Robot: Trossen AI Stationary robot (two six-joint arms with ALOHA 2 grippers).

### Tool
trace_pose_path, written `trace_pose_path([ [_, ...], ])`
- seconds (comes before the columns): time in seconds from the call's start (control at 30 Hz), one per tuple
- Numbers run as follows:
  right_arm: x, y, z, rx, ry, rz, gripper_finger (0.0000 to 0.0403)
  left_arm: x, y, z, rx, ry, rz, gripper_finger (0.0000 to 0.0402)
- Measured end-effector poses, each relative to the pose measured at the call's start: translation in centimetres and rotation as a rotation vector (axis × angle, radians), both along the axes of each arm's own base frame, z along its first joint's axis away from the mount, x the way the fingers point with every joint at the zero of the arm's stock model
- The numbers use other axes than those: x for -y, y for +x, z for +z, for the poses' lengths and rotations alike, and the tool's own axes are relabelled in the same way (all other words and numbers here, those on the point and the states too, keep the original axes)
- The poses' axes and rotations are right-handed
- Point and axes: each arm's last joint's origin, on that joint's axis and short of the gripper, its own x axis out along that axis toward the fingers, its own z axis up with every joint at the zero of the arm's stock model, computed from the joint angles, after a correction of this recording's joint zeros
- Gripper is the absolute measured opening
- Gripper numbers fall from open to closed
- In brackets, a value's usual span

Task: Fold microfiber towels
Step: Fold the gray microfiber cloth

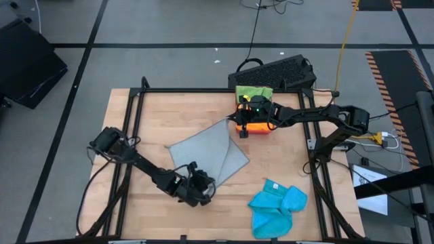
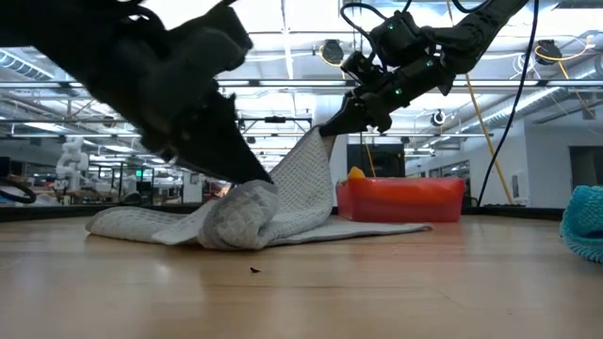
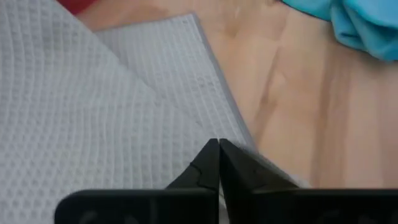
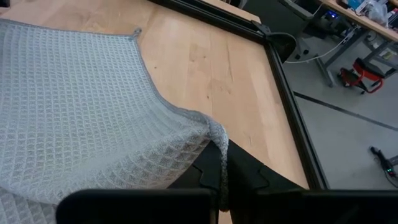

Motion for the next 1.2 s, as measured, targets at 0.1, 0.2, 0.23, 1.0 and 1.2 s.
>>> trace_pose_path([
  [0.1,0.0,0.0,0.0,0.0,-0.001,0.001,0.0004,-0.9,0.8,0.5,0.022,0.008,-0.008,0.0015],
  [0.2,0.0,0.0,0.0,0.0,-0.002,0.001,0.0004,-1.7,1.2,0.8,0.003,-0.025,-0.049,0.0018],
  [0.23,0.0,0.0,0.0,0.0,-0.003,0.001,0.0004,-1.8,1.1,0.9,-0.012,-0.039,-0.061,0.0016],
  [1.0,0.0,0.1,0.1,0.014,-0.007,0.003,0.0004,0.6,-2.9,0.1,-0.238,-0.061,-0.035,0.0037],
  [1.2,0.0,0.0,0.1,0.007,-0.003,0.003,0.0004,0.4,-2.4,-0.2,-0.254,0.079,-0.14,0.0038],
])
